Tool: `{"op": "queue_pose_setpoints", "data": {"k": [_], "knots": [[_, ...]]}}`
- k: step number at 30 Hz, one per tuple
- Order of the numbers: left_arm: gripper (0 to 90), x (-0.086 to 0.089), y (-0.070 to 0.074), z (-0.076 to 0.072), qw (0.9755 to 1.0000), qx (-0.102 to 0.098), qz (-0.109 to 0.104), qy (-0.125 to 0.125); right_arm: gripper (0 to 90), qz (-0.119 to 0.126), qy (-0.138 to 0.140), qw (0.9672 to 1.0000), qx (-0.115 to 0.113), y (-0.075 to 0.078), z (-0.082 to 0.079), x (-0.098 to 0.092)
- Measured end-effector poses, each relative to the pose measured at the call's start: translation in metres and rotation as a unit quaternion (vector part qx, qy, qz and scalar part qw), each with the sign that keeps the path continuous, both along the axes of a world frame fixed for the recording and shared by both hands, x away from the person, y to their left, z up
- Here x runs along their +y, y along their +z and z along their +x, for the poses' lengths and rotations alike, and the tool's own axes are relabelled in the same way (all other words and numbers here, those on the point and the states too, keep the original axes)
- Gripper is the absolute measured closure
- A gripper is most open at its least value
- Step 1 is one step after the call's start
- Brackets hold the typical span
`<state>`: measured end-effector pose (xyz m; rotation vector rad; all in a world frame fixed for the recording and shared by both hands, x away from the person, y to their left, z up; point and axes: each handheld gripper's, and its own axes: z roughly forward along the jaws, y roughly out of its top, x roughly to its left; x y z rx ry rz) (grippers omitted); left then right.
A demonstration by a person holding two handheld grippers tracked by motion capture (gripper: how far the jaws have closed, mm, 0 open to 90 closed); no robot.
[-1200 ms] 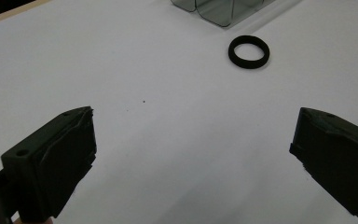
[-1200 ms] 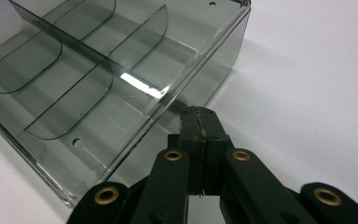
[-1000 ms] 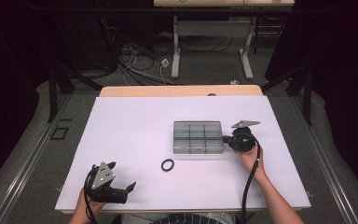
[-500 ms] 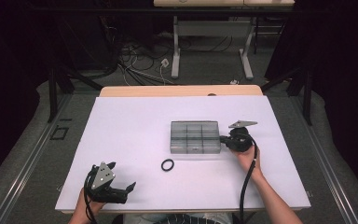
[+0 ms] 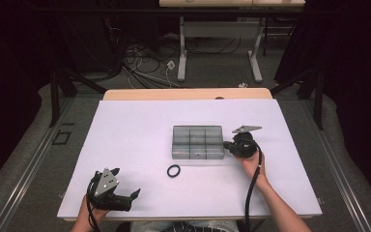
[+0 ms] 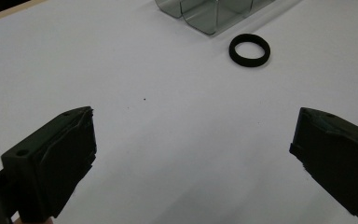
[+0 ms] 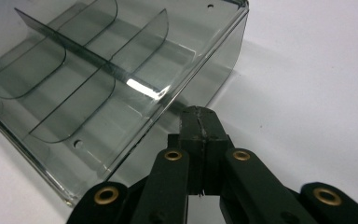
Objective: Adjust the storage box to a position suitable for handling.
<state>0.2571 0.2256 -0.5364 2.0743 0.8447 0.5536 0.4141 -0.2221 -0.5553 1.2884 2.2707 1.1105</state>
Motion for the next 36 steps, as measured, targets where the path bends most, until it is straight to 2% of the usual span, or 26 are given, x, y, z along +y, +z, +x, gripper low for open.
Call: {"op": "queue_pose_setpoints", "data": {"k": [5, 20, 23, 26, 32, 36], "knots": [[0.0, -0.001, 0.0, 0.0, 1.0, -0.003, -0.001, 0.002, 90.0, 0.001, 0.0, 1.0, 0.007, 0.001, -0.002, 0.001], [0.0, -0.002, -0.002, 0.002, 1.0, -0.001, 0.001, 0.0, 90.0, 0.002, 0.012, 0.9999, 0.008, -0.001, 0.003, 0.015], [0.0, -0.002, -0.001, 0.002, 1.0, 0.003, 0.007, -0.002, 90.0, 0.003, 0.013, 0.9999, 0.005, -0.002, 0.004, 0.016], [0.0, -0.003, -0.003, 0.003, 1.0, 0.002, 0.001, 0.0, 90.0, 0.005, 0.015, 0.9999, -0.003, -0.002, 0.005, 0.018], [0.0, -0.005, -0.003, 0.005, 0.9999, 0.007, 0.008, -0.002, 90.0, 0.008, 0.02, 0.9998, -0.003, -0.003, 0.006, 0.023], [0.0, -0.005, -0.004, 0.006, 1.0, 0.002, 0.006, -0.001, 90.0, 0.013, 0.021, 0.9997, -0.003, -0.005, 0.005, 0.026]]}}
